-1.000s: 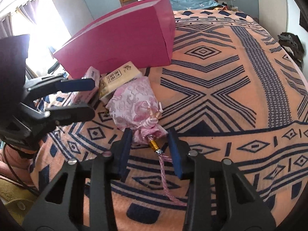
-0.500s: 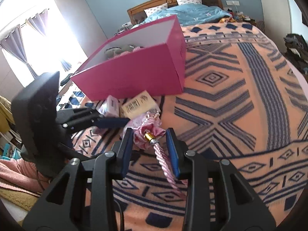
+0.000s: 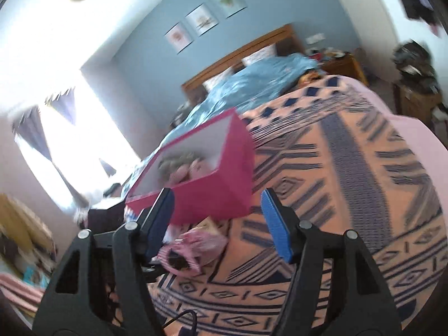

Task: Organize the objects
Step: 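Close both grippers on the pink drawstring pouch and lift it, then carry the pouch over the magenta box and open both grippers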

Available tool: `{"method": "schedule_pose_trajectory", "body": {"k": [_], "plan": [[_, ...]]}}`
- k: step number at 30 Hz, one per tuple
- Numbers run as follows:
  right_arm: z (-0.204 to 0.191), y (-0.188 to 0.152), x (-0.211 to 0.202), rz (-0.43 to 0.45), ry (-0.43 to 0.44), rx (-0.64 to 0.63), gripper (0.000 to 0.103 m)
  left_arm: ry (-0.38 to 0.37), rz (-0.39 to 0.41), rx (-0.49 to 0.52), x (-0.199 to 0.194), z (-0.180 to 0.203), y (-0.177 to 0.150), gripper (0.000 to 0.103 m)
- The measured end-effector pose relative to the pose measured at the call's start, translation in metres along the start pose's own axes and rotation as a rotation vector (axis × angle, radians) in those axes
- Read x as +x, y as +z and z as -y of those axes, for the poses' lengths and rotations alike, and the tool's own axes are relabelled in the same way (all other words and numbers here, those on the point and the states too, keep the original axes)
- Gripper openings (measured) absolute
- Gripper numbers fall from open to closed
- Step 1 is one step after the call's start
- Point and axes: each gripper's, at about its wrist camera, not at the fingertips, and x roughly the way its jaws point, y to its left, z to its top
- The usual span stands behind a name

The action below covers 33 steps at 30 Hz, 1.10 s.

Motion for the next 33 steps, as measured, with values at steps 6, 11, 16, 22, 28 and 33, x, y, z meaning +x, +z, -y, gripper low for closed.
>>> {"method": "schedule_pose_trajectory", "body": {"k": [6, 11, 16, 22, 28, 33], "plan": [[0.031, -0.016, 0.018, -0.101, -0.115, 0.045, 0.066, -0.013, 0.002, -0.035, -0.001, -0.008, 0.003, 0.032], [-0.014, -0.049, 0.066, -0.270, -0.083, -0.178, 0.066, 0.001, 0.002, -0.056, -0.004, -0.014, 0.005, 0.034], [-0.050, -0.056, 0.100, -0.313, -0.022, -0.336, 0.066, 0.015, 0.007, -0.068, -0.009, -0.021, 0.005, 0.034], [-0.055, -0.055, 0.128, -0.361, 0.026, -0.367, 0.060, 0.028, 0.007, -0.061, -0.007, -0.023, 0.004, 0.032], [-0.043, -0.057, 0.135, -0.400, 0.066, -0.300, 0.041, 0.033, 0.002, -0.035, -0.001, -0.018, 0.005, 0.032], [-0.044, -0.058, 0.129, -0.394, 0.064, -0.289, 0.035, 0.022, 0.007, -0.011, -0.001, -0.014, 0.007, 0.033]]}}
